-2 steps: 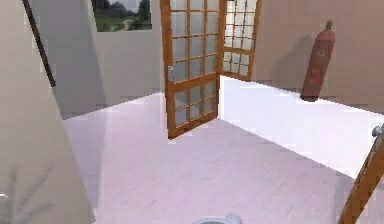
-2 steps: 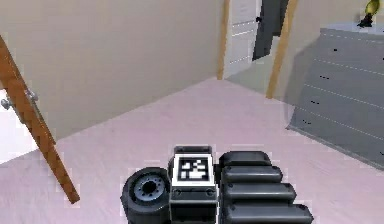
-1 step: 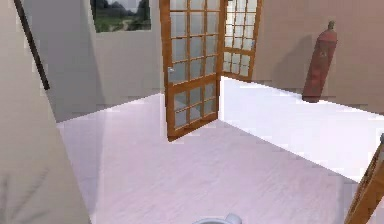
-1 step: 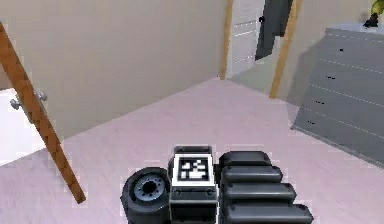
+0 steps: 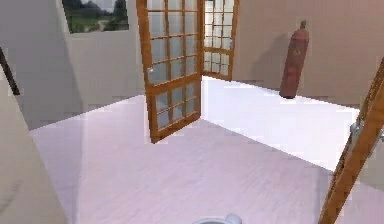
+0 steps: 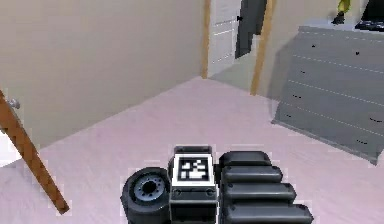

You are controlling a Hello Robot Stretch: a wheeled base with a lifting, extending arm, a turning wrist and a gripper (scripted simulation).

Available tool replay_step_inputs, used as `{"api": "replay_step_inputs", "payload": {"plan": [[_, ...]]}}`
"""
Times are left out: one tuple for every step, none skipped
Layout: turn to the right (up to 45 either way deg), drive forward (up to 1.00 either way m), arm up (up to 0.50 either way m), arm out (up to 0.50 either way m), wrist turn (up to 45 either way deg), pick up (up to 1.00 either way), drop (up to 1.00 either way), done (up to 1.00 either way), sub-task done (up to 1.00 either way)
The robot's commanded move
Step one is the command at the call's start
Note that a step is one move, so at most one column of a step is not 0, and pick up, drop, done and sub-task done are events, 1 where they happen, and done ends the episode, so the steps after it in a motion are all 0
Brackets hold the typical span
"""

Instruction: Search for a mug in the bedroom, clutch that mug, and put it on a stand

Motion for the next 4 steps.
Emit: {"api": "replay_step_inputs", "payload": {"plan": [[0.0,1.00,0.00,0.00,0.0,0.00,0.00,0.00,0.00],[9.0,0.00,0.00,0.00,0.0,0.00,0.00,0.00,0.00],[0.0,0.15,0.00,0.00,0.0,0.00,0.00,0.00,0.00],[24.0,0.00,0.00,0.00,0.0,0.00,0.00,0.00,0.00]]}}
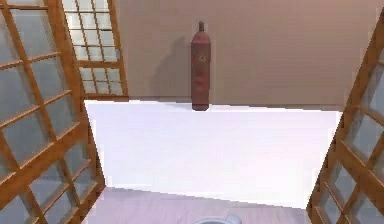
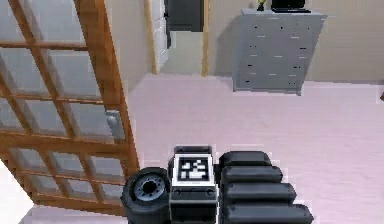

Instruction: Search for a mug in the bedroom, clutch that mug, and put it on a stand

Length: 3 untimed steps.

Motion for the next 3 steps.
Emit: {"api": "replay_step_inputs", "payload": {"plan": [[0.0,1.00,0.00,0.00,0.0,0.00,0.00,0.00,0.00],[3.0,0.00,0.00,0.00,0.0,0.00,0.00,0.00,0.00],[0.0,0.50,0.00,0.00,0.0,0.00,0.00,0.00,0.00]]}}
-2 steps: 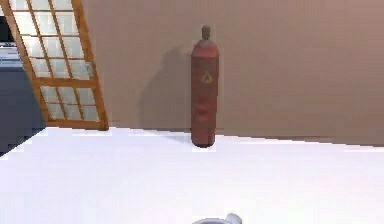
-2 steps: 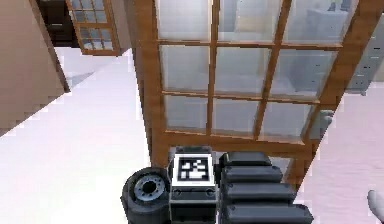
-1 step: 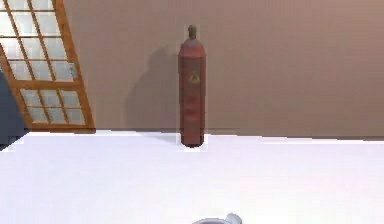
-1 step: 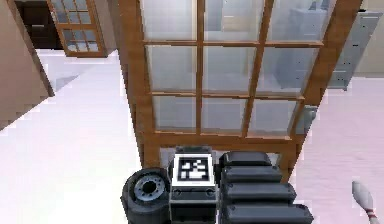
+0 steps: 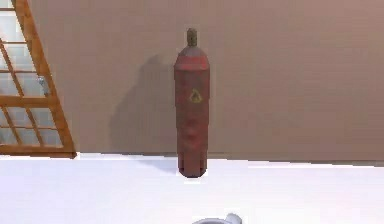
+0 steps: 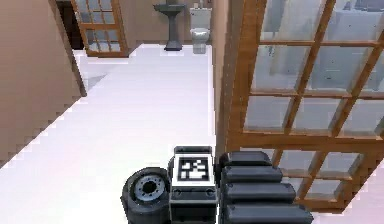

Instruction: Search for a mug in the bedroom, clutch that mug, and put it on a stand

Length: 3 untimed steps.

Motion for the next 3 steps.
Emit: {"api": "replay_step_inputs", "payload": {"plan": [[-45.0,0.00,0.00,0.00,0.0,0.00,0.00,0.00,0.00],[-9.0,0.00,0.00,0.00,0.0,0.00,0.00,0.00,0.00],[0.0,1.00,0.00,0.00,0.0,0.00,0.00,0.00,0.00]]}}
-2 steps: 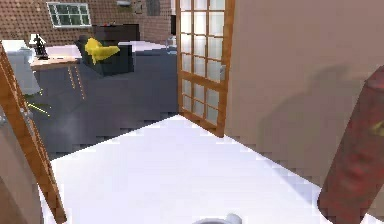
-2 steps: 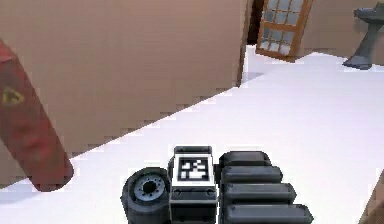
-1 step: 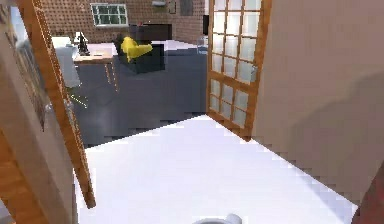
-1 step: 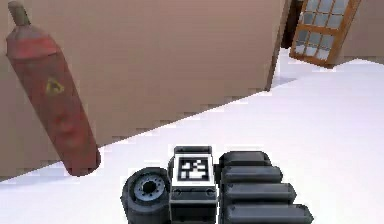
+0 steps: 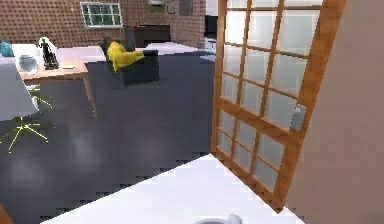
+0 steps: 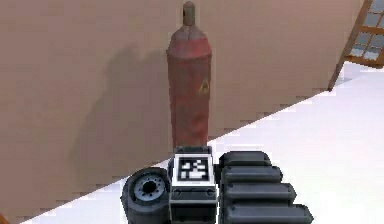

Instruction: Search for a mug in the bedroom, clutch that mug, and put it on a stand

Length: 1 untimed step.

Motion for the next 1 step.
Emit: {"api": "replay_step_inputs", "payload": {"plan": [[-3.0,0.00,0.00,0.00,0.0,0.00,0.00,0.00,0.00]]}}
